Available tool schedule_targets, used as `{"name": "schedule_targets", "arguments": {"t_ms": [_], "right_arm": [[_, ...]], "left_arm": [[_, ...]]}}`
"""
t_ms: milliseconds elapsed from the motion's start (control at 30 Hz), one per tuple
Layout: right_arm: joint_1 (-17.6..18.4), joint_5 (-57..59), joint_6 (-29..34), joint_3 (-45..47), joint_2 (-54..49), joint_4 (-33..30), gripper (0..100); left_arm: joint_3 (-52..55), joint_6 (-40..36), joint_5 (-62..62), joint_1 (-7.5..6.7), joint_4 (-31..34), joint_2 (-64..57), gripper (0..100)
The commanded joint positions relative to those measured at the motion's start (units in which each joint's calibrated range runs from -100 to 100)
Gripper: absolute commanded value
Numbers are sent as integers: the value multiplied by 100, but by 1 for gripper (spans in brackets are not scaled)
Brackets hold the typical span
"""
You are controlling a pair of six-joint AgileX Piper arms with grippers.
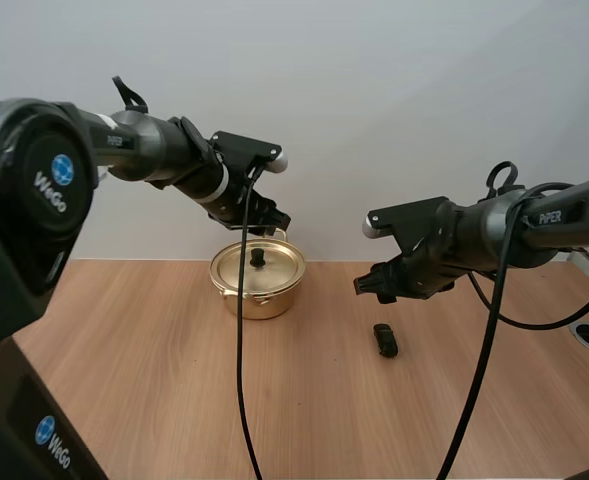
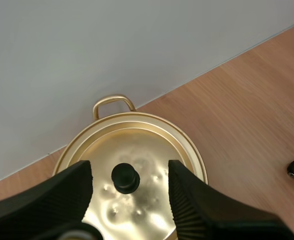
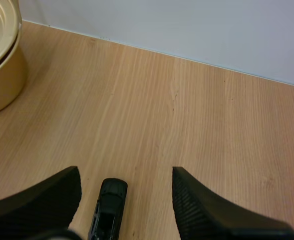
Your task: Open the pot, put the car inside, and close it
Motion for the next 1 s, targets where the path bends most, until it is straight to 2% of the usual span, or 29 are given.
{"name": "schedule_targets", "arguments": {"t_ms": [0,167,733,767,833,933,967], "right_arm": [[-1,-18,-5,-6,21,-7,88],[-1,-18,-5,-6,97,-7,88],[-1,30,-5,-6,99,-7,88],[-1,30,-5,-6,99,-7,88],[-1,30,-5,-6,99,-7,88],[-1,182,30,-6,99,4,88],[-1,313,32,-6,99,22,88]], "left_arm": [[-4,19,-94,-24,10,750,76],[-27,46,-658,-58,-4,1151,76],[-338,118,-999,-58,-141,1495,73],[-338,118,-976,-58,-141,1524,69],[-338,118,-962,-58,-177,1539,51],[-383,118,-984,-58,-267,1526,0],[-429,129,-927,-58,-267,1509,0]]}}
